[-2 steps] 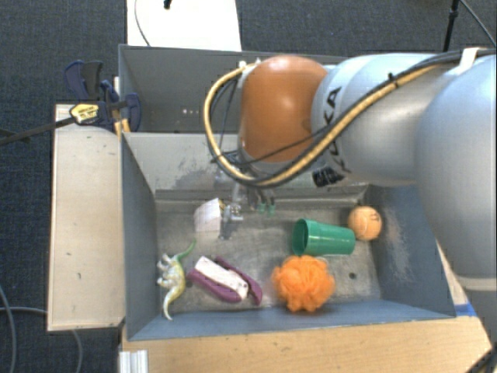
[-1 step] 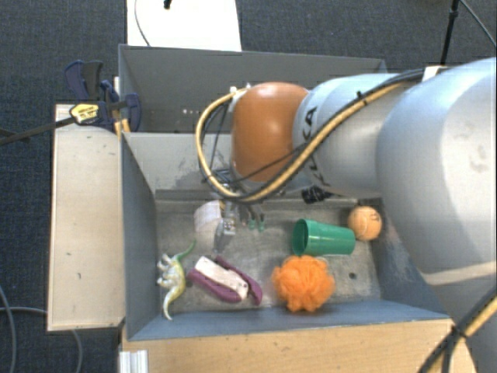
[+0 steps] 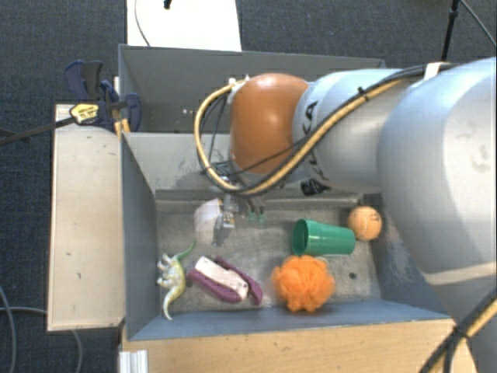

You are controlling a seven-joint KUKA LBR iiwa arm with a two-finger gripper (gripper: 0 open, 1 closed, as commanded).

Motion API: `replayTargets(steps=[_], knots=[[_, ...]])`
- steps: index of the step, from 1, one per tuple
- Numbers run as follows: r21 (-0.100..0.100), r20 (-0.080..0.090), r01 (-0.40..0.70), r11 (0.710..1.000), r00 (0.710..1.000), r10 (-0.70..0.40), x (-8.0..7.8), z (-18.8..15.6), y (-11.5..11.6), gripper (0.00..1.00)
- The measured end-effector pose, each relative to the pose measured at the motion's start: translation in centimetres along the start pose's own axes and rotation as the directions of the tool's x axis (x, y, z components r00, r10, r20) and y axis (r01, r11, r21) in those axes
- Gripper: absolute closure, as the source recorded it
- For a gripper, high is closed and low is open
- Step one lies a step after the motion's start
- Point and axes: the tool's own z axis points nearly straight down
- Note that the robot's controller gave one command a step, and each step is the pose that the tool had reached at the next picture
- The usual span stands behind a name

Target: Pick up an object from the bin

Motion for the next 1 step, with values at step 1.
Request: replayTargets(steps=[1], knots=[[0.000, -0.001, -0.276, 0.961, 0.961, 0.276, 0.27, 4.19, -0.07, 0.00]])
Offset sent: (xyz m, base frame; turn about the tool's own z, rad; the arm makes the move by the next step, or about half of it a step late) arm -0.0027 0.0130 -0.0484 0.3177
